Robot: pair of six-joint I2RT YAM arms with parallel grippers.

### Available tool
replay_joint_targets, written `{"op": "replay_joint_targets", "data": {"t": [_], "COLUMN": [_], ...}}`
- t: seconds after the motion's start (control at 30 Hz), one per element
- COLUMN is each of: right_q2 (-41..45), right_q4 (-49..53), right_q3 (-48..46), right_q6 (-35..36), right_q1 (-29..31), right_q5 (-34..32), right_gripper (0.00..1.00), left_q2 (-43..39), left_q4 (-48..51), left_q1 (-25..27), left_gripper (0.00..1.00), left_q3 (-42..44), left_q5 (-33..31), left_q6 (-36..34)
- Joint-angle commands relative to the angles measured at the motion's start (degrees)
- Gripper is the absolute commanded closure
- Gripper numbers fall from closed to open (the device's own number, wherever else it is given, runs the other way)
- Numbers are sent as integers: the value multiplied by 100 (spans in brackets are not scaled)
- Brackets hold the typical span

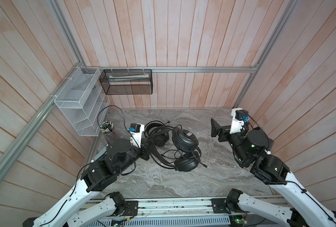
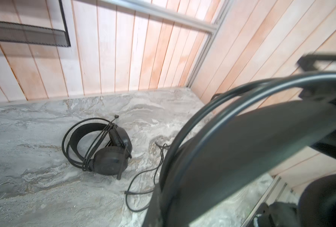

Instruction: Wrap the headphones

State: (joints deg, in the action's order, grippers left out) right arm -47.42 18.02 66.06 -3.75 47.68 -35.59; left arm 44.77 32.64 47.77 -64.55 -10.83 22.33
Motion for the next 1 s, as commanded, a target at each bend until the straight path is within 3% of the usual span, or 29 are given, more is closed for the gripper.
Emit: {"op": "replay_joint_targets", "data": {"t": [0.0, 0.1, 0.17, 0.27, 0.47, 0.7, 0.97], "right_q2": [-45, -164, -247, -288, -691, -2084, -4323], "right_q4": [-622, -1153, -1909, -3283, -5490, -7341, -8486], "right_q3": [-580, -1303, -1983, -3099, -4399, -4847, -4016], "right_q6": [-664, -1106, -1131, -1372, -1816, -2164, -2331], "right_q1": [-138, -244, -248, -242, -186, 208, 987], "right_q5": [782, 1455, 2439, 3401, 4589, 4635, 4613], "right_gripper": [0, 0, 0, 0, 0, 1, 6], "left_q2": [-179, -141, -66, 88, 283, 471, 667], "left_q4": [-843, -1012, -1108, -1164, -1181, -1333, -1370], "left_q1": [-22, -22, -23, -26, -22, -24, -30], "left_gripper": [100, 100, 100, 100, 100, 100, 100], "left_q3": [-419, -543, -629, -868, -1366, -1584, -1751], "left_q5": [-189, -244, -252, -257, -420, -514, -578], "left_q6": [749, 1010, 1123, 1169, 1140, 1193, 1195]}}
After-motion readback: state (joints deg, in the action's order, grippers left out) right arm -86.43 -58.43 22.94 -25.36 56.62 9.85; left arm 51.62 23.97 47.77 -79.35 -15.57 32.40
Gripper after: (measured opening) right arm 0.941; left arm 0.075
